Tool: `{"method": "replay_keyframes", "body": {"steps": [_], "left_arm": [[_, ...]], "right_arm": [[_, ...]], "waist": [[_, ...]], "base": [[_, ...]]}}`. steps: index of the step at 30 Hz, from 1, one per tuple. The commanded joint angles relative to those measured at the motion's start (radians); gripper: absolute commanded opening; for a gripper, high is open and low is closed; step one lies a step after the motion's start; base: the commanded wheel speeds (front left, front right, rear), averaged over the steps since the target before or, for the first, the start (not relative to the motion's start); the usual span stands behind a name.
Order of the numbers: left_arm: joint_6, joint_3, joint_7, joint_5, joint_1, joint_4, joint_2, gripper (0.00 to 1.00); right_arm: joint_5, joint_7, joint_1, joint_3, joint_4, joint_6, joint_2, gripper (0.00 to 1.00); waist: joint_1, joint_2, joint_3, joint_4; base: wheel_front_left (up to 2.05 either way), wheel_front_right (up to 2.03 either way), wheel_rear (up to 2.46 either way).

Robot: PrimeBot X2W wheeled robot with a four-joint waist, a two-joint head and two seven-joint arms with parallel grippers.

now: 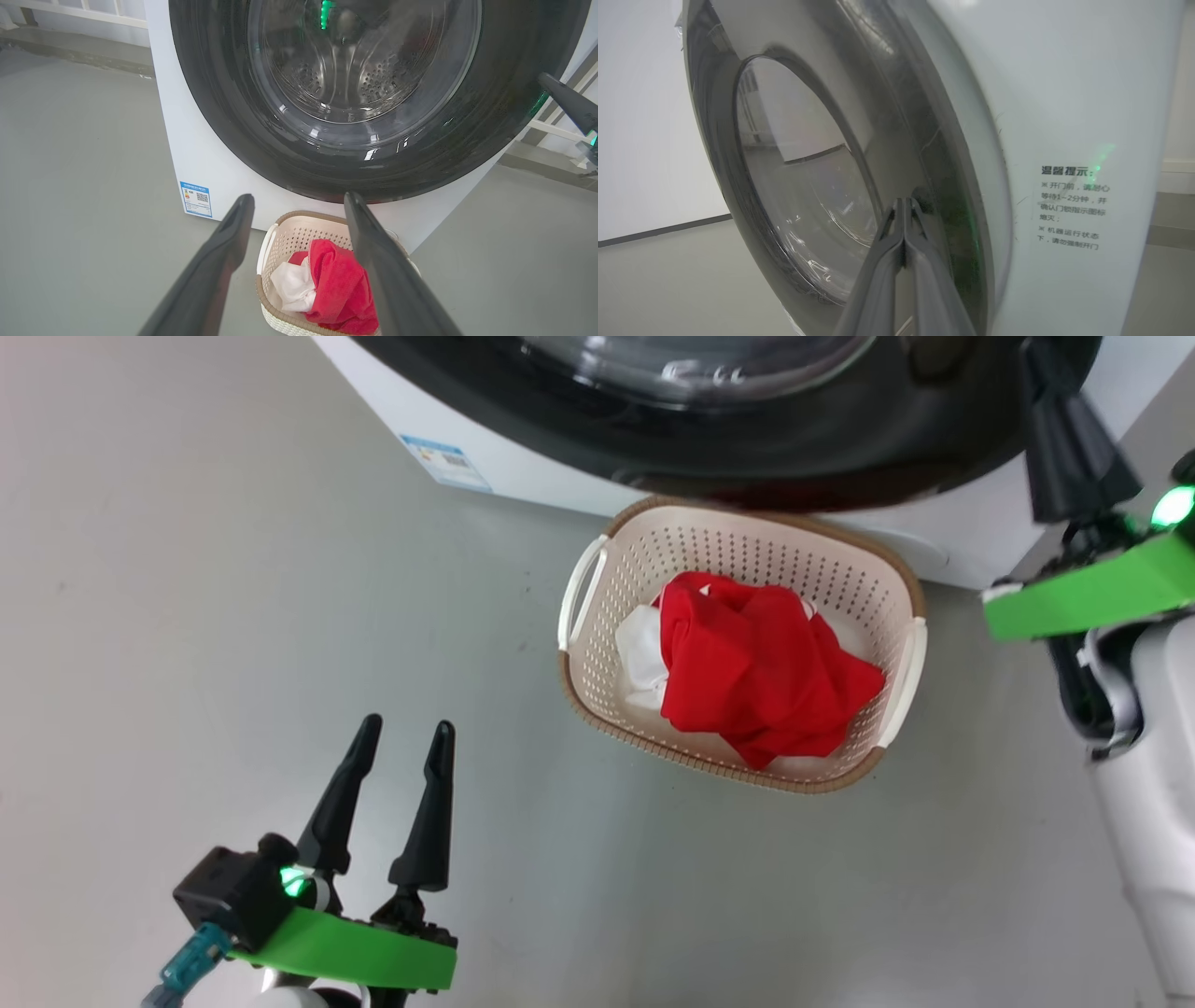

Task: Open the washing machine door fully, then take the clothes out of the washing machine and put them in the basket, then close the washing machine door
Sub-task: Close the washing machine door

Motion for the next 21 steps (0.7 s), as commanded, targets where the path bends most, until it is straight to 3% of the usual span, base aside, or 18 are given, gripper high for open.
{"method": "replay_keyframes", "body": {"steps": [1,12,20,21], "left_arm": [[-0.005,0.032,-0.009,-0.011,-0.017,-0.025,0.016,1.00],[-0.005,0.033,-0.009,-0.018,-0.039,-0.028,0.016,1.00],[-0.005,0.051,-0.009,-0.002,-0.027,-0.006,0.016,1.00],[-0.005,0.055,-0.009,0.001,-0.024,-0.002,0.016,1.00]], "right_arm": [[-0.004,-0.006,-0.020,0.009,-0.024,-0.001,0.004,0.00],[-0.016,-0.006,-0.101,-0.044,-0.012,-0.001,0.016,0.00],[-0.010,-0.006,-0.002,0.004,0.002,-0.001,0.042,0.00],[-0.008,-0.006,0.018,0.007,0.000,-0.001,0.044,0.04]], "waist": [[0.0000,-0.0001,0.021,0.011],[0.0000,-0.0001,0.046,0.019],[0.0000,-0.0001,-0.009,-0.013],[0.0000,-0.0001,-0.019,-0.018]], "base": [[0.00,0.00,0.00],[0.00,0.00,0.00],[0.00,0.00,0.00],[0.00,0.00,0.00]]}}
